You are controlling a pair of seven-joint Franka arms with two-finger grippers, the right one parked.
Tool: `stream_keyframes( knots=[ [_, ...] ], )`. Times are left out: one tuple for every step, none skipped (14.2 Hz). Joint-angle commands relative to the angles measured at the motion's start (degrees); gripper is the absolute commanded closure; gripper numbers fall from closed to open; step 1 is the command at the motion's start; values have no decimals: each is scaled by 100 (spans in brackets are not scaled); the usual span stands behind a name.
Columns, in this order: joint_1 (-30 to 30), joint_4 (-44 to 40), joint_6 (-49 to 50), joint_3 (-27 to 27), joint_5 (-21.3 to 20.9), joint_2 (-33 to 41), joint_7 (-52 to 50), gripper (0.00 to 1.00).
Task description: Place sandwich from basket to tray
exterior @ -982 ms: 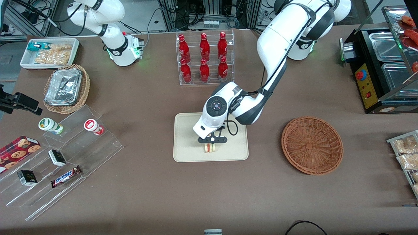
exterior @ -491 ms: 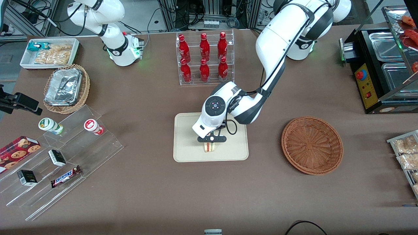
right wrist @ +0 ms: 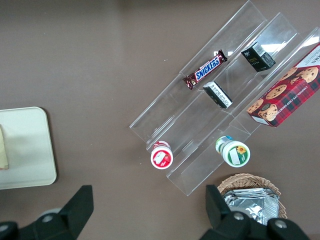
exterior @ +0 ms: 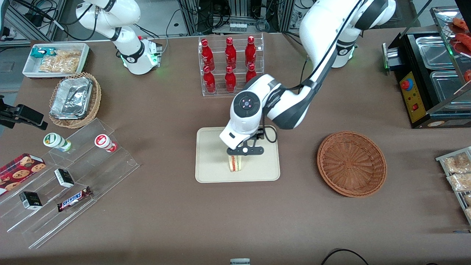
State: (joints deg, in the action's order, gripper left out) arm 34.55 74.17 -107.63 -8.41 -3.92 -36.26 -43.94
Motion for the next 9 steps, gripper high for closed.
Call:
stream_keyframes(
  knots=[
    [-27,186,478,164,-172,513,62,0],
    [-27,203,715,417,-32,619,70,0],
    [-132,265,848,611,178,715,105,0],
    [-220,335,892,630,241,795,114,0],
    [-369,449,954,639,251,891,123,0],
    [-553,632,1050,631,260,1066,132,0],
    [-789,826,1077,630,277,1233,245,0],
    [-992,984,1086,630,286,1400,455,0],
    [-1168,1177,1095,630,338,1576,761,0]
  ],
)
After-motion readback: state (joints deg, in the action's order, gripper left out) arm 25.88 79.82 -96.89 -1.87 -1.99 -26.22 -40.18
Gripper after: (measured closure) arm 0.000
